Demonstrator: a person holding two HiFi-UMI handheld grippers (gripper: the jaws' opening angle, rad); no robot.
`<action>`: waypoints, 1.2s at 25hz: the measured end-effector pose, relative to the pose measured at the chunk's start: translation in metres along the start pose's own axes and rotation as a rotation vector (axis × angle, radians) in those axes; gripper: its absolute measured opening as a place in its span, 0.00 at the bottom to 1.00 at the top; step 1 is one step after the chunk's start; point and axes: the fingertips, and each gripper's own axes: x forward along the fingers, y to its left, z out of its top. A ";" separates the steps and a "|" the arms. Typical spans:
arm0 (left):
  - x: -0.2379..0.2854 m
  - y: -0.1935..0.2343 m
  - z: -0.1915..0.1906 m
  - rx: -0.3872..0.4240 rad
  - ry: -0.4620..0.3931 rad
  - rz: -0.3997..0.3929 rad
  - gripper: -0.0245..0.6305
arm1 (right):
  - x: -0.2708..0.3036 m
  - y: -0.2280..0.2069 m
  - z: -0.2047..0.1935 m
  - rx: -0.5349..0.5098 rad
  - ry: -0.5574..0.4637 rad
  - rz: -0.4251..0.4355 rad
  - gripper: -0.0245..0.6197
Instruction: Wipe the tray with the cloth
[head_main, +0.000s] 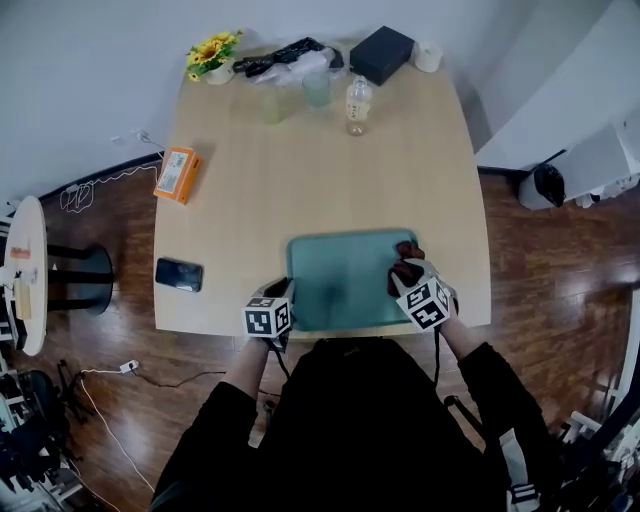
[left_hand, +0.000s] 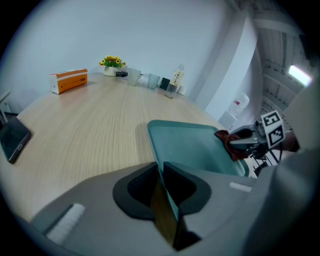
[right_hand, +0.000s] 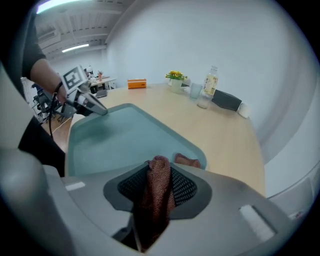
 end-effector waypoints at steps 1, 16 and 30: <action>0.000 0.000 0.000 0.000 0.000 0.001 0.07 | 0.010 -0.012 0.009 0.010 0.009 -0.014 0.22; 0.001 -0.001 0.002 -0.004 0.000 -0.006 0.08 | 0.012 -0.059 0.060 0.226 -0.087 -0.071 0.22; -0.195 -0.127 0.213 0.288 -0.657 -0.044 0.08 | -0.223 -0.062 0.168 0.286 -0.637 -0.139 0.22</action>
